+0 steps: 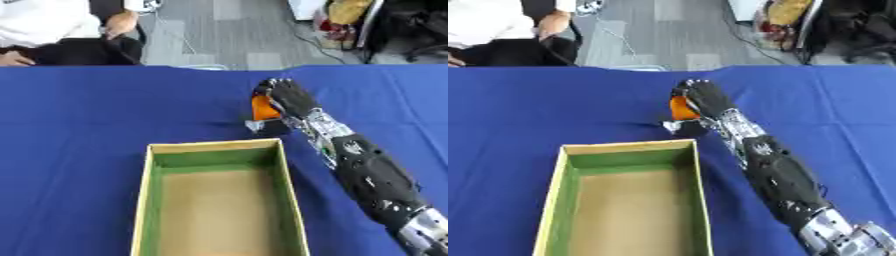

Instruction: Pick up objects on the table and place them in the box.

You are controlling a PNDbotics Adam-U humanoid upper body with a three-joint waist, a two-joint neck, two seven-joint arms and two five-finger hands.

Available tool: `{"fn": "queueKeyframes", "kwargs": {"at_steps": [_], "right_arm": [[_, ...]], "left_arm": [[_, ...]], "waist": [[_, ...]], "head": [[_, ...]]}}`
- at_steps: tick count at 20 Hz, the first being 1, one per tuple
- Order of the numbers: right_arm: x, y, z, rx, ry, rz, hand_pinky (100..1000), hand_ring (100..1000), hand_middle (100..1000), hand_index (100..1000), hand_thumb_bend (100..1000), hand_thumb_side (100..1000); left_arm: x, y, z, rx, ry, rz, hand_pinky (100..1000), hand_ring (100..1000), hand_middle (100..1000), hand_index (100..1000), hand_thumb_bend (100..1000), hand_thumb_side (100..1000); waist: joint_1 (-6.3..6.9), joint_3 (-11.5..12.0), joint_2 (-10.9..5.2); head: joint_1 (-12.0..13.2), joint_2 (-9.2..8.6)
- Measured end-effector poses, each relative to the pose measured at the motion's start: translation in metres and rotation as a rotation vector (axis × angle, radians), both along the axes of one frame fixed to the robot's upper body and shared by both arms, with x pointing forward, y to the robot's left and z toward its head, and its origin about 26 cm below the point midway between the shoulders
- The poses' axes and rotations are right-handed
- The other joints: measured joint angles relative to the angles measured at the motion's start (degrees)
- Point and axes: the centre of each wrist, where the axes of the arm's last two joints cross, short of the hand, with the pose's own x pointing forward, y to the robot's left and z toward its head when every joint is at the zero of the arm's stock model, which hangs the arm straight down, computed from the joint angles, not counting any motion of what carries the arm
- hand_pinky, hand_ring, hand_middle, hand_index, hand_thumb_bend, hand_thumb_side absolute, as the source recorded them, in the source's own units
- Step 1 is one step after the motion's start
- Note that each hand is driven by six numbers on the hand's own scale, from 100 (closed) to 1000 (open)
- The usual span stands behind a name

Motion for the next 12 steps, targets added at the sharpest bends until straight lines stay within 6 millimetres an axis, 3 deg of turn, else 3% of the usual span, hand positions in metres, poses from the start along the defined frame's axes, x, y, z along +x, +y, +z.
{"fn": "queueKeyframes", "kwargs": {"at_steps": [1,4,8,12], "right_arm": [[-0.0002,0.0002,-0.0002,-0.004,-0.007,0.004,100,100,152,234,147,462],[-0.0005,0.0006,-0.0002,-0.013,-0.029,0.018,100,100,100,170,181,415],[-0.0015,0.0000,-0.0033,-0.012,-0.044,0.052,100,100,100,136,215,348],[-0.0016,0.0027,-0.0065,0.037,-0.037,0.103,100,100,100,134,176,327]], "left_arm": [[0.0000,0.0000,0.0000,0.000,0.000,0.000,747,684,730,751,524,774],[0.0000,0.0000,0.0000,0.000,0.000,0.000,746,684,730,751,524,774],[0.0000,0.0000,0.0001,0.000,-0.001,0.000,746,684,730,751,524,774],[0.0000,0.0000,0.0001,0.001,-0.001,-0.001,746,684,730,751,524,775]], "waist": [[0.00,0.0,0.00],[0.00,0.0,0.01],[0.00,0.0,0.02],[0.00,0.0,0.02]], "head": [[0.0,0.00],[0.0,-0.07],[0.0,-0.47],[0.0,-0.49]]}}
